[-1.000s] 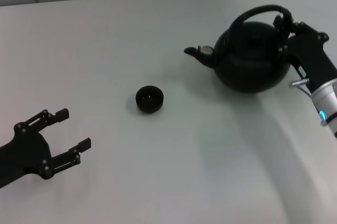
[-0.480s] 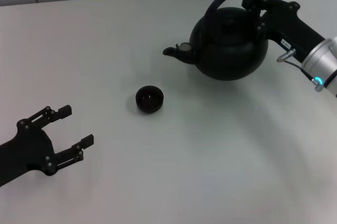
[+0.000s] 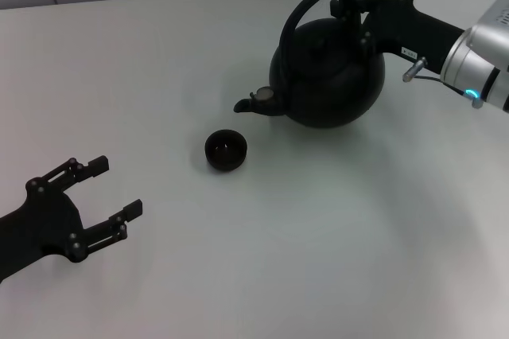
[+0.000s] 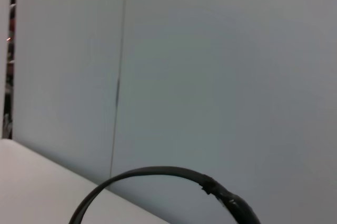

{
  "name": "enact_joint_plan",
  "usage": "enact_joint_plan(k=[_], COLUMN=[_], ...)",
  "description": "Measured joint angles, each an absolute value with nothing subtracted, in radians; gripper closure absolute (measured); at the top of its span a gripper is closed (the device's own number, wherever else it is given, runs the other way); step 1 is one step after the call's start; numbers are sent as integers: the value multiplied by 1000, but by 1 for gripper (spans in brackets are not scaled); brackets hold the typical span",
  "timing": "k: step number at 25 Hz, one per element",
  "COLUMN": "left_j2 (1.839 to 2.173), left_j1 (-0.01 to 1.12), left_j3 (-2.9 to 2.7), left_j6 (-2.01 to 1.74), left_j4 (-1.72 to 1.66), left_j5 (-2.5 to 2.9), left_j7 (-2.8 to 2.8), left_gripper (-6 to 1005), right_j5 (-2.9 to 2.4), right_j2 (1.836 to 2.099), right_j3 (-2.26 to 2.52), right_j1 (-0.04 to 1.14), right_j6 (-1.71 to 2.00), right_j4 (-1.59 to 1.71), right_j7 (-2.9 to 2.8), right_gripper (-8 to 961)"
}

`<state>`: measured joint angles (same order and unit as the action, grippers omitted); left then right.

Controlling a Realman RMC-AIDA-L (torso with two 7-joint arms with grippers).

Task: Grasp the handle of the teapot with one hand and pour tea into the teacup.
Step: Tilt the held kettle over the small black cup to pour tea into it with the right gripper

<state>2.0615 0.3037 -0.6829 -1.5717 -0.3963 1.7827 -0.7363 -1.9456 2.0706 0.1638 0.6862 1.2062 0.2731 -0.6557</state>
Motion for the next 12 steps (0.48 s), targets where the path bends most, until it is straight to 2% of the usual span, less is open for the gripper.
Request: enact_joint_plan(k=[4,12], left_j2=[2062,2063], left_j1=[304,308], left_j3=[-679,-680], left_j6=[-1572,-1572], left_j4=[-396,-394], left_j5=[1782,1782], left_j7=[-736,-736], left_gripper=[199,199], right_j5=[-1947,-1945], right_j2=[2064,2068], right_j3=[224,289], right_j1=[704,725], right_j6=[1180,1167], right_j4=[297,337], right_j7=[-691,-700], right_gripper=[849,848])
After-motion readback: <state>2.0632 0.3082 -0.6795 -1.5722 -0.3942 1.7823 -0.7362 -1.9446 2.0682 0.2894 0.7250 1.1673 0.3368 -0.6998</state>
